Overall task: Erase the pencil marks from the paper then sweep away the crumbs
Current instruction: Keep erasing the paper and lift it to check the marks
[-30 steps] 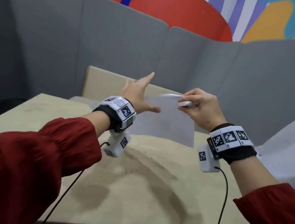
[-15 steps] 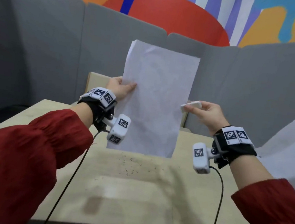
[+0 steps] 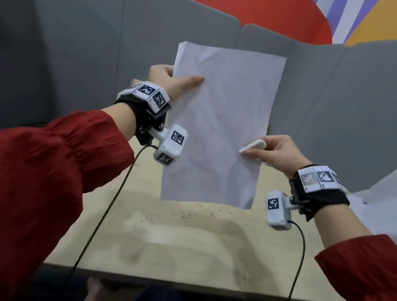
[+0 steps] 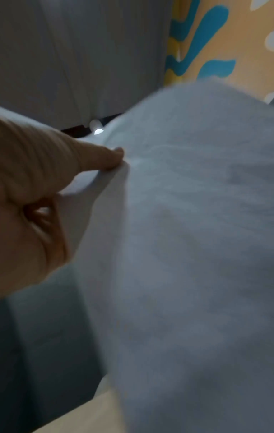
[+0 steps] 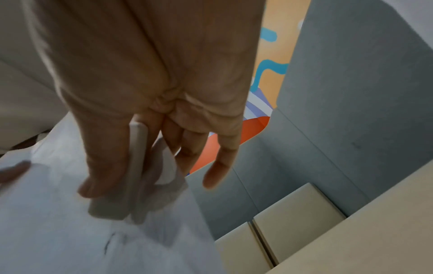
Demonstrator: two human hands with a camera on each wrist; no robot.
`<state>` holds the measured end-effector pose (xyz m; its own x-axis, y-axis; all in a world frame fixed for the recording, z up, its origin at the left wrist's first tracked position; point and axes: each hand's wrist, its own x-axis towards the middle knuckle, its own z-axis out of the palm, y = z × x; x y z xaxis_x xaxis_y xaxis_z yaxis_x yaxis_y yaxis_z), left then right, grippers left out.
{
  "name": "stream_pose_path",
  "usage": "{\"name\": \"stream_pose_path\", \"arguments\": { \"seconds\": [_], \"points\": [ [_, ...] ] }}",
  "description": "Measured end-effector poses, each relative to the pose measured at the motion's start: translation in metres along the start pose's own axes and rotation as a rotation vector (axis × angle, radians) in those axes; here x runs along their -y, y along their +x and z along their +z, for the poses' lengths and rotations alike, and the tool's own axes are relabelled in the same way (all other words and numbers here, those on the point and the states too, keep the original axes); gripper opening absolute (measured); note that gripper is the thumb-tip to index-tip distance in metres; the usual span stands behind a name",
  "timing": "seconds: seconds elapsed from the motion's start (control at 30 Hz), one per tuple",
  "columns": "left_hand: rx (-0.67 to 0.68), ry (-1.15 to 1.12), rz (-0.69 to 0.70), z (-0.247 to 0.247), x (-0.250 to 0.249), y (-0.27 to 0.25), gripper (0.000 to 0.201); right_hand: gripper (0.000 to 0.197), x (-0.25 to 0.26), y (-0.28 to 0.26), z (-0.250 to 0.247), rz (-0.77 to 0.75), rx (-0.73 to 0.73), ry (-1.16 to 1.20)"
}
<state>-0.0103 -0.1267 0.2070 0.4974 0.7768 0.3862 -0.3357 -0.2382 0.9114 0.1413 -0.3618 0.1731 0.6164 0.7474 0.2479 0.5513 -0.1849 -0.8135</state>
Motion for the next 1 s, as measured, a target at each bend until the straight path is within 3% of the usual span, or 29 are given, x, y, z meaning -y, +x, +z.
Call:
{"name": "stream_pose_path", "arguments": {
  "seconds": [0.1,0.13,0.23,0.27,0.3,0.33,0.43,0.5,0.63,0.7,0.77,0.9,1.0],
  "points": [
    [0.021,-0.024,-0.024,-0.013,0.001,0.010,0.009,0.009,-0.008,-0.001,-0.008,0.012,0.027,-0.031],
    [0.030,-0.034,-0.040,-0.016,0.002,0.011,0.015,0.011,-0.010,0.000,-0.009,0.014,0.037,-0.050],
    [0.017,0.150,-0.105,-0.018,0.011,0.010,0.089,0.011,-0.010,0.004,-0.004,-0.003,0.078,-0.078],
    [0.012,0.248,-0.101,-0.017,0.014,0.007,0.108,0.010,-0.008,0.005,-0.001,-0.020,0.091,-0.080],
    [0.017,0.308,-0.089,-0.015,0.017,0.003,0.114,0.009,-0.005,0.006,0.004,-0.037,0.099,-0.083],
    [0.013,0.339,-0.073,-0.013,0.020,0.000,0.104,0.009,-0.003,0.008,0.007,-0.053,0.102,-0.090],
    [-0.054,0.459,-0.018,-0.016,0.022,-0.006,0.046,0.009,-0.003,0.016,0.012,-0.066,0.044,-0.141],
    [-0.051,0.565,-0.006,-0.029,0.029,-0.007,0.030,0.009,-0.007,0.020,0.009,-0.055,-0.008,-0.197],
    [0.235,0.526,-0.138,-0.061,0.057,-0.020,0.020,0.007,-0.022,0.032,0.007,-0.004,-0.045,-0.390],
    [0.377,0.644,-0.160,-0.071,0.071,-0.028,0.006,0.007,-0.028,0.039,0.010,0.030,-0.021,-0.522],
    [0.484,0.819,-0.140,-0.076,0.084,-0.033,0.023,0.010,-0.032,0.042,0.015,0.071,0.024,-0.639],
    [0.552,0.907,-0.235,-0.080,0.111,-0.050,0.025,0.015,-0.036,0.041,0.036,0.130,-0.021,-1.008],
    [0.536,0.948,-0.245,-0.081,0.128,-0.062,0.022,0.018,-0.042,0.036,0.055,0.038,-0.115,-1.043]
  ]
}}
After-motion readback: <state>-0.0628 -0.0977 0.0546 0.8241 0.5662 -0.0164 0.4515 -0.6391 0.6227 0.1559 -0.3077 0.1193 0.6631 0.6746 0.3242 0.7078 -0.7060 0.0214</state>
